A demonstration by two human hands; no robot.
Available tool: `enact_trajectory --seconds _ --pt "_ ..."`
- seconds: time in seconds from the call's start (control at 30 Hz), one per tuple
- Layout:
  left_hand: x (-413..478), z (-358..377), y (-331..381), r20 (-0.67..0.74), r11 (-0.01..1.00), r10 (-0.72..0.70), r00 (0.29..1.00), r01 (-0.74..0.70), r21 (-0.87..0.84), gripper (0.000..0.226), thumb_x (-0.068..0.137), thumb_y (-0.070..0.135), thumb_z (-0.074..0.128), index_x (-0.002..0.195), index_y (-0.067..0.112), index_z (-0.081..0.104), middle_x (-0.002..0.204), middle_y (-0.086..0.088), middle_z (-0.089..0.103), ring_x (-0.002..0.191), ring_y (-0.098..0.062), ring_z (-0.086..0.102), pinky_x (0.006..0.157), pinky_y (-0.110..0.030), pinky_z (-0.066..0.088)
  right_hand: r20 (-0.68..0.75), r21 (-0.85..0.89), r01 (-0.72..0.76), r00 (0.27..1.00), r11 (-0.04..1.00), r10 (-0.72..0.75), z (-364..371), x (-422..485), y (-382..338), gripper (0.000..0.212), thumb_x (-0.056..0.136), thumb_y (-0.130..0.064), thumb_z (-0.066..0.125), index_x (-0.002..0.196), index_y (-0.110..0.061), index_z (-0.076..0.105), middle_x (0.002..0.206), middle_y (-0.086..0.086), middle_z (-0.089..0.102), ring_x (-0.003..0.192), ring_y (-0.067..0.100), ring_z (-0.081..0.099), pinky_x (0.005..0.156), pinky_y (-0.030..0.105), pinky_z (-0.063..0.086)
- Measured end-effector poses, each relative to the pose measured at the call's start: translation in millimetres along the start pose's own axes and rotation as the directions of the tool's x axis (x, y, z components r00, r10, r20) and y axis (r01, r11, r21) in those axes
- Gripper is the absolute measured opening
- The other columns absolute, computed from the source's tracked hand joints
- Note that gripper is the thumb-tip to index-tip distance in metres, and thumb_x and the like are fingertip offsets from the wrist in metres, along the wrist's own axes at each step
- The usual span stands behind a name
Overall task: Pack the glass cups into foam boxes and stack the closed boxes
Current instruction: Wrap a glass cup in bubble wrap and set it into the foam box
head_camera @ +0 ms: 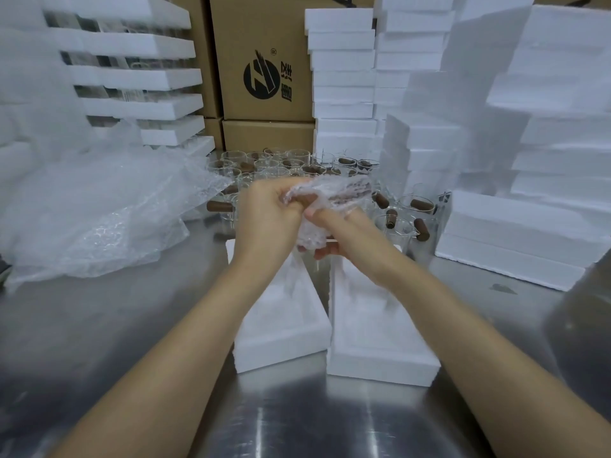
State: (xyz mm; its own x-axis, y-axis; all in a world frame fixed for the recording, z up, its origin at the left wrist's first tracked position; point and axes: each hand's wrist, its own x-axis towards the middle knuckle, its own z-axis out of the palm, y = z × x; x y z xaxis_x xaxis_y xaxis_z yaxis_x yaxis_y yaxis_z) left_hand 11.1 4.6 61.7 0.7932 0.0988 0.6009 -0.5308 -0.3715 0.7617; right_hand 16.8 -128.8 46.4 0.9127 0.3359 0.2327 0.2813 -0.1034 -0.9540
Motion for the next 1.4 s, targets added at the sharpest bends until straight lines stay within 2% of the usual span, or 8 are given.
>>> enact_trajectory --seconds 0.13,0.33,0.5,0.77,0.97,1.1,1.3,1.4 --pt "1.3 -0.1 -2.1 -0.103 0.995 -0.084 0.991 0.089 0.053 0.041 0.068 -0.011 0.062 0.085 0.025 0.074 0.077 0.006 0.07 0.073 -0.007 0.063 0.063 -0.012 0.047 -0.021 -0.223 0.04 0.999 0.974 -0.046 5.3 -3.5 1.1 0.028 0.095 -0.031 0.054 0.089 -0.007 0.067 0.062 0.003 0.068 0.057 0.018 0.063 0.06 0.032 0.05" --pt "0.7 0.9 1.7 0.086 0.955 0.169 0.982 -0.185 0.234 0.048 0.085 -0.002 0.057 0.132 0.01 0.059 0.131 -0.003 0.061 0.122 -0.009 0.054 0.096 -0.002 0.034 -0.184 0.029 0.073 0.981 0.997 -0.067 6.2 0.2 -1.1 0.016 0.099 -0.016 0.05 0.097 -0.012 0.066 0.07 0.003 0.065 0.058 0.014 0.063 0.049 0.025 0.048" --pt "0.9 -3.3 0.3 0.191 0.847 0.354 0.915 -0.401 0.35 0.03 0.082 -0.009 0.055 0.104 0.0 0.073 0.081 -0.017 0.074 0.071 -0.031 0.068 0.066 -0.023 0.043 -0.208 -0.013 0.014 0.978 1.0 -0.017 2.1 0.8 2.6 0.018 0.096 -0.01 0.047 0.098 -0.018 0.064 0.081 0.011 0.065 0.059 0.013 0.064 0.045 0.021 0.047" --pt "2.8 -8.6 -7.4 0.037 0.929 0.269 0.962 -0.269 0.254 0.027 0.077 -0.01 0.056 0.085 0.005 0.077 0.069 -0.018 0.068 0.063 -0.031 0.062 0.059 -0.039 0.048 -0.124 -0.158 0.072 0.988 0.985 -0.092 1.8 4.3 7.1 0.025 0.09 -0.011 0.059 0.115 -0.011 0.058 0.094 0.005 0.07 0.073 0.018 0.071 0.065 0.035 0.059" --pt "4.9 -2.4 0.5 0.066 0.994 -0.063 0.996 0.057 0.091 0.036 0.088 0.009 0.063 0.123 0.017 0.065 0.114 0.014 0.064 0.104 0.002 0.058 0.085 -0.001 0.042 -0.206 0.09 0.004 0.978 0.996 0.015 1.9 2.8 5.6 0.003 0.093 -0.012 0.057 0.095 -0.01 0.059 0.073 0.001 0.066 0.064 0.016 0.064 0.058 0.03 0.049" --pt "4.2 -1.7 0.4 0.186 0.982 -0.169 0.968 0.15 0.116 0.021 0.093 0.017 0.055 0.107 0.021 0.07 0.101 0.004 0.071 0.096 -0.016 0.064 0.086 -0.035 0.051 -0.245 -0.164 0.002 0.969 0.987 -0.042 3.2 1.2 3.1 0.035 0.1 -0.024 0.045 0.088 0.003 0.063 0.069 0.025 0.063 0.05 0.018 0.063 0.049 0.028 0.043" --pt "-1.0 6.1 1.4 0.31 0.967 -0.183 0.933 0.114 0.227 0.053 0.095 0.027 0.053 0.146 0.024 0.039 0.141 0.003 0.052 0.126 -0.017 0.049 0.099 -0.028 0.039 -0.459 -0.302 -0.052 0.883 0.952 -0.098 -4.4 6.6 2.4 0.032 0.097 -0.012 0.044 0.085 0.01 0.063 0.072 0.03 0.065 0.055 0.036 0.065 0.041 0.026 0.041" --pt "-2.3 9.0 -0.6 0.367 0.964 -0.202 0.908 0.118 0.237 0.049 0.093 0.025 0.056 0.141 0.02 0.043 0.132 -0.001 0.059 0.119 -0.022 0.055 0.1 -0.038 0.045 -0.477 -0.447 -0.056 0.859 0.893 -0.185 -6.6 5.7 1.4 0.021 0.087 0.001 0.046 0.08 0.004 0.066 0.067 0.018 0.064 0.057 0.03 0.063 0.04 0.02 0.042"
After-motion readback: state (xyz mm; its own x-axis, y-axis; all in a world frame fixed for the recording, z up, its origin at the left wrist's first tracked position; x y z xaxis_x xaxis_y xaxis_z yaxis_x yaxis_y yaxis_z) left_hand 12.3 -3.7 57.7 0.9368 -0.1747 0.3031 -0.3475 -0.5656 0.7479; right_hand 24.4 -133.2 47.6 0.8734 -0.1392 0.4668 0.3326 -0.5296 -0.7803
